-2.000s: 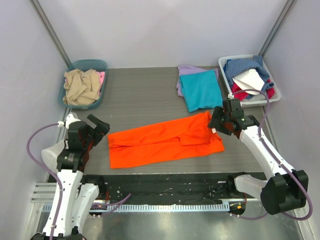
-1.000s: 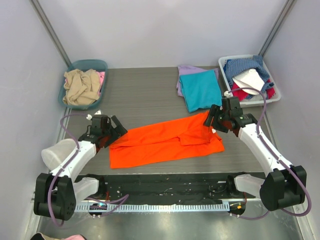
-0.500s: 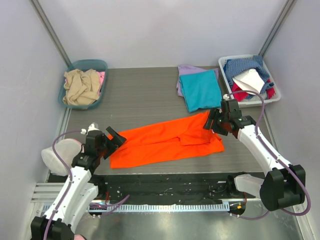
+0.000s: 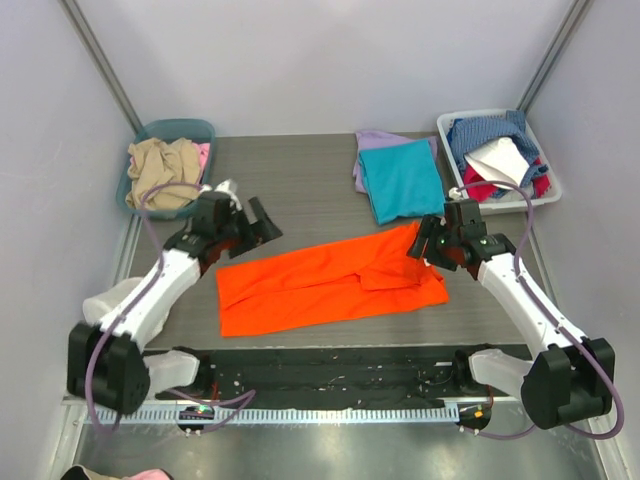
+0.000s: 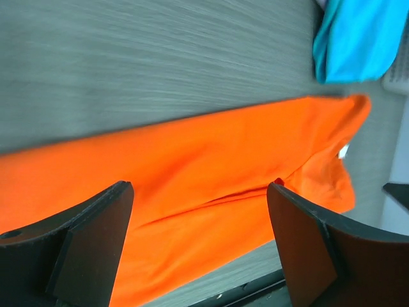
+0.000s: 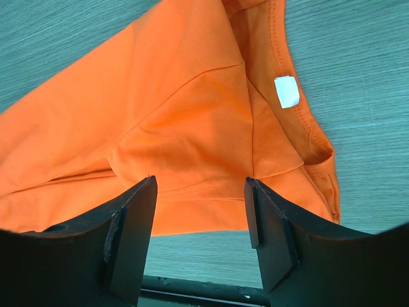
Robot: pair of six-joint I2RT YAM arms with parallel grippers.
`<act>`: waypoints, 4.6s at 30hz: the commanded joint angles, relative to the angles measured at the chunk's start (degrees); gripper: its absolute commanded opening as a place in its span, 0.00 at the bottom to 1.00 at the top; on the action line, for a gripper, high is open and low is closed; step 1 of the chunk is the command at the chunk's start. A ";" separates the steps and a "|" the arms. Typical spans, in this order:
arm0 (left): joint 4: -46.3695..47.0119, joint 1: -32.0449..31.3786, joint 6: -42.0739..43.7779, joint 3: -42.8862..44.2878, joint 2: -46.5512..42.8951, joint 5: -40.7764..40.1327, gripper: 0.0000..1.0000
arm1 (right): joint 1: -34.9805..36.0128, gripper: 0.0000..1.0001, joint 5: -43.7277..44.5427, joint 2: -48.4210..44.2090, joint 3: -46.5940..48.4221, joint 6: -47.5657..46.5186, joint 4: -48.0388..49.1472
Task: Fold and stack the t-shirts
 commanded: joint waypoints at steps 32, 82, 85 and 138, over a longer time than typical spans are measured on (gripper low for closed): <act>8.73 -21.76 10.02 8.64 23.40 -3.61 0.87 | -0.33 0.69 8.54 37.79 35.84 -2.19 8.42; -7.97 -27.03 40.43 62.44 66.64 14.85 0.84 | -0.24 0.70 -0.07 -11.89 4.09 -0.26 -7.58; -9.99 -27.03 42.27 66.04 68.83 13.71 0.85 | -0.24 0.70 -0.25 -11.89 3.83 -0.26 -7.58; -6.66 -8.41 31.21 46.18 59.61 13.09 0.00 | -0.24 0.70 -1.74 -13.91 4.09 1.32 -8.55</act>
